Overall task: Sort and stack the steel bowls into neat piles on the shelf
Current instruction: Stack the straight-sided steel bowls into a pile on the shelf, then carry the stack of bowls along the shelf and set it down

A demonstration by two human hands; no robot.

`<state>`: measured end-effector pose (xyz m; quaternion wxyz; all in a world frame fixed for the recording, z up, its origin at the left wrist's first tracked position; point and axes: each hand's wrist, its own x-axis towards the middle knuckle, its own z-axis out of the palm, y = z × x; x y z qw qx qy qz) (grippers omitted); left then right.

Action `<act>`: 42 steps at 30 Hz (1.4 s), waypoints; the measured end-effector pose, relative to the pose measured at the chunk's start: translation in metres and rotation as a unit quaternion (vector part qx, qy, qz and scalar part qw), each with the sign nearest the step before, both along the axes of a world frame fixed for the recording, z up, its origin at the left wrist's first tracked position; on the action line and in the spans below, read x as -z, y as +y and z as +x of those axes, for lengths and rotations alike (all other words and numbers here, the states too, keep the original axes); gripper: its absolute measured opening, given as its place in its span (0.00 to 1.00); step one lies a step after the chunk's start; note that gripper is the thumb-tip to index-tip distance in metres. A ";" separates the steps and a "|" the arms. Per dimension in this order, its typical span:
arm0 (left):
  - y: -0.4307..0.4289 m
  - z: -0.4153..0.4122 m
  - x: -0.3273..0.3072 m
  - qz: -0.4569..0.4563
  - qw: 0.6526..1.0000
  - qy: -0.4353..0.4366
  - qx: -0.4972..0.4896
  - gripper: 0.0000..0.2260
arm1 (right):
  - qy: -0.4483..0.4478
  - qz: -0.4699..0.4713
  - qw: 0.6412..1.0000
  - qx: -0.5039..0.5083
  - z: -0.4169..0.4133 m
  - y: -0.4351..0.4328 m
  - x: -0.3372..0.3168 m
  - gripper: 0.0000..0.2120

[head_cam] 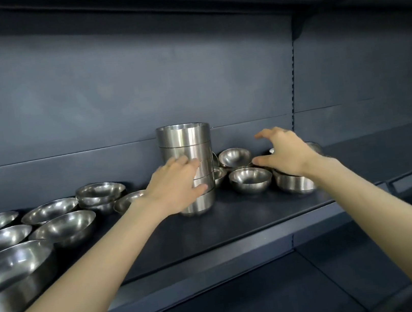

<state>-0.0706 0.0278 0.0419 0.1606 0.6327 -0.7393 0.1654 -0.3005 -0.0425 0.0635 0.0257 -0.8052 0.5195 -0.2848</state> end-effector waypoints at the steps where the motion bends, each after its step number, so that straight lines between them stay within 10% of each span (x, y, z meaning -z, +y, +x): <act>1: 0.000 -0.008 -0.006 -0.015 1.000 -0.004 0.015 0.22 | 0.010 -0.008 1.000 0.013 -0.009 0.004 -0.004 0.30; 26: -0.117 -0.154 0.043 0.079 0.973 0.188 0.111 0.32 | 0.024 0.044 0.998 0.037 -0.167 -0.060 0.044 0.29; 42: -0.227 -0.167 0.067 0.166 0.878 0.422 0.153 0.61 | -0.208 0.173 0.962 -0.042 -0.163 -0.143 0.102 0.60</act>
